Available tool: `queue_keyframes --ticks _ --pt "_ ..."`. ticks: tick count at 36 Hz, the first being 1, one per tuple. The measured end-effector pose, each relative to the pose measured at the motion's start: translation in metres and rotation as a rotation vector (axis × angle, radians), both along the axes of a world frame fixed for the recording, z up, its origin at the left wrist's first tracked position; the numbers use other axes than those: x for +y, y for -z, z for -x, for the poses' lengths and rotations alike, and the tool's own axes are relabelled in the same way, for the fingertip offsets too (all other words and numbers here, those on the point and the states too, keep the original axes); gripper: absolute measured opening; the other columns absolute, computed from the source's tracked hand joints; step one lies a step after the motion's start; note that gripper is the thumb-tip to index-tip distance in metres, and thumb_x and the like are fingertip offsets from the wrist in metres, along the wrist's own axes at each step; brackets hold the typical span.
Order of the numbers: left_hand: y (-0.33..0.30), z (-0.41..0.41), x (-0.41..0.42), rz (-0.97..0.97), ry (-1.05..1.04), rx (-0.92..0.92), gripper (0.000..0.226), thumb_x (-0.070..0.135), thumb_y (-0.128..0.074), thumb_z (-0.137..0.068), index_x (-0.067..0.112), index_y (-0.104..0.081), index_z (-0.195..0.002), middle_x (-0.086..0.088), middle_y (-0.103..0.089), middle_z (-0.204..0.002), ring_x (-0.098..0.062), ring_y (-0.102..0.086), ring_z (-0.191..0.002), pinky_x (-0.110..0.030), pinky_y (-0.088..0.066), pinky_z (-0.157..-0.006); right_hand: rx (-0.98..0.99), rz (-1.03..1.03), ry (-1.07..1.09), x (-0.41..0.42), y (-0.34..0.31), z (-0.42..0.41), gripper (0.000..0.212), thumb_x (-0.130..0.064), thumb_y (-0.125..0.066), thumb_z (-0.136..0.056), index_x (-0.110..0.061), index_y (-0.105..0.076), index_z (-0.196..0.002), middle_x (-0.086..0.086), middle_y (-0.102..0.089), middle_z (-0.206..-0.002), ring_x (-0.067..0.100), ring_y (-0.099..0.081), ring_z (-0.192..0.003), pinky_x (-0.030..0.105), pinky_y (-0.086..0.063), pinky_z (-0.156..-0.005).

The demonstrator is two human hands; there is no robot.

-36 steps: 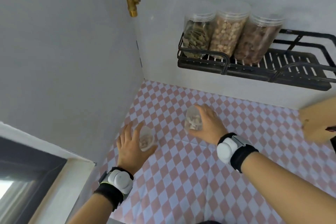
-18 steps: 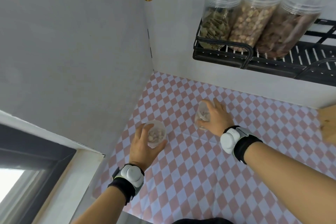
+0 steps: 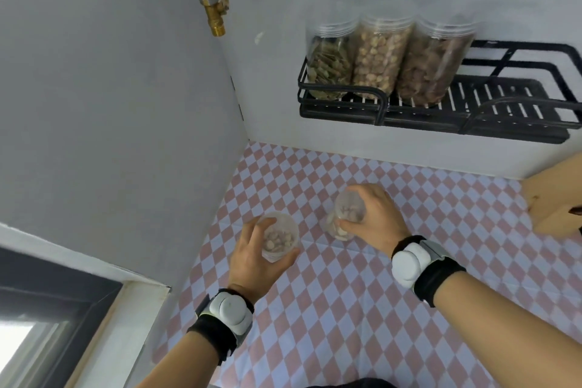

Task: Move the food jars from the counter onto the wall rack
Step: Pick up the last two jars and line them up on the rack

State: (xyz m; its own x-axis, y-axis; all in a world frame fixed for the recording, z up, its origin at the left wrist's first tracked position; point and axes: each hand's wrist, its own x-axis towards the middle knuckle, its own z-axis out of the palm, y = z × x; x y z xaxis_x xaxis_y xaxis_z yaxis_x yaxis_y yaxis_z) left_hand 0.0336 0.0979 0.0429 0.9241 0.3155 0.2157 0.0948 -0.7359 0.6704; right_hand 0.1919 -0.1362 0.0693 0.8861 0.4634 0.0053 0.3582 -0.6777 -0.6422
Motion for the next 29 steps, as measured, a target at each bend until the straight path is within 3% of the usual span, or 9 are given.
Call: queue_keyframes --ticks 3,7,9,13,15,21,29 --pt "-0.009 -0.005 -0.014 -0.002 0.036 -0.029 0.071 0.064 -0.073 -0.072 0.033 -0.045 -0.130 0.013 -0.045 -0.131 -0.009 -0.050 -0.114 -0.022 -0.050 -0.085 -0.005 -0.058 0.020 -0.018 -0.007 0.011 0.067 -0.042 -0.082 -0.073 -0.030 -0.049 -0.130 -0.001 -0.049 -0.130 0.019 -0.046 -0.117 0.037 -0.048 -0.088" --pt "-0.025 -0.012 -0.035 0.012 0.068 -0.062 0.070 0.065 -0.072 -0.071 0.034 -0.046 -0.128 0.008 -0.049 -0.129 -0.011 -0.052 -0.113 -0.026 -0.049 -0.087 -0.039 -0.108 0.052 -0.039 -0.019 0.025 0.068 -0.045 -0.082 -0.071 -0.029 -0.050 -0.130 -0.003 -0.050 -0.129 0.017 -0.047 -0.117 0.038 -0.048 -0.090" --pt "-0.034 -0.016 -0.048 0.030 0.099 -0.073 0.069 0.063 -0.073 -0.071 0.035 -0.046 -0.127 0.008 -0.050 -0.127 -0.010 -0.051 -0.113 -0.024 -0.048 -0.088 -0.056 -0.148 0.068 -0.052 -0.025 0.031 0.068 -0.048 -0.081 -0.070 -0.030 -0.051 -0.128 -0.005 -0.051 -0.127 0.015 -0.047 -0.117 0.037 -0.048 -0.091" --pt "-0.051 -0.023 -0.073 0.055 0.164 -0.106 0.068 0.061 -0.074 -0.071 0.031 -0.049 -0.126 0.008 -0.053 -0.122 -0.001 -0.050 -0.111 -0.004 -0.039 -0.085 -0.095 -0.198 0.105 -0.072 -0.041 0.043 0.066 -0.052 -0.077 -0.066 -0.034 -0.052 -0.124 -0.009 -0.052 -0.123 0.011 -0.047 -0.114 0.035 -0.048 -0.089" --pt "-0.057 -0.026 -0.080 0.075 0.169 -0.131 0.067 0.058 -0.077 -0.071 0.030 -0.051 -0.125 0.009 -0.053 -0.119 0.004 -0.048 -0.112 -0.001 -0.037 -0.085 -0.121 -0.207 0.112 -0.076 -0.046 0.046 0.064 -0.051 -0.079 -0.066 -0.036 -0.053 -0.122 -0.011 -0.052 -0.120 0.009 -0.048 -0.113 0.032 -0.048 -0.088" --pt "-0.090 -0.050 -0.113 0.103 0.227 -0.230 0.064 0.059 -0.079 -0.070 0.040 -0.047 -0.123 0.022 -0.049 -0.116 0.008 -0.047 -0.112 -0.002 -0.036 -0.087 -0.214 -0.246 0.166 -0.106 -0.081 0.045 0.066 -0.059 -0.077 -0.061 -0.036 -0.054 -0.119 -0.015 -0.051 -0.116 0.006 -0.050 -0.107 0.025 -0.046 -0.083" --pt "-0.139 -0.093 -0.135 0.094 0.309 -0.383 0.061 0.052 -0.079 -0.072 0.038 -0.048 -0.123 0.013 -0.055 -0.116 0.001 -0.051 -0.113 -0.008 -0.036 -0.092 -0.339 -0.290 0.229 -0.143 -0.145 0.026 0.066 -0.057 -0.082 -0.059 -0.031 -0.059 -0.116 -0.016 -0.053 -0.115 0.006 -0.051 -0.111 0.026 -0.043 -0.092"
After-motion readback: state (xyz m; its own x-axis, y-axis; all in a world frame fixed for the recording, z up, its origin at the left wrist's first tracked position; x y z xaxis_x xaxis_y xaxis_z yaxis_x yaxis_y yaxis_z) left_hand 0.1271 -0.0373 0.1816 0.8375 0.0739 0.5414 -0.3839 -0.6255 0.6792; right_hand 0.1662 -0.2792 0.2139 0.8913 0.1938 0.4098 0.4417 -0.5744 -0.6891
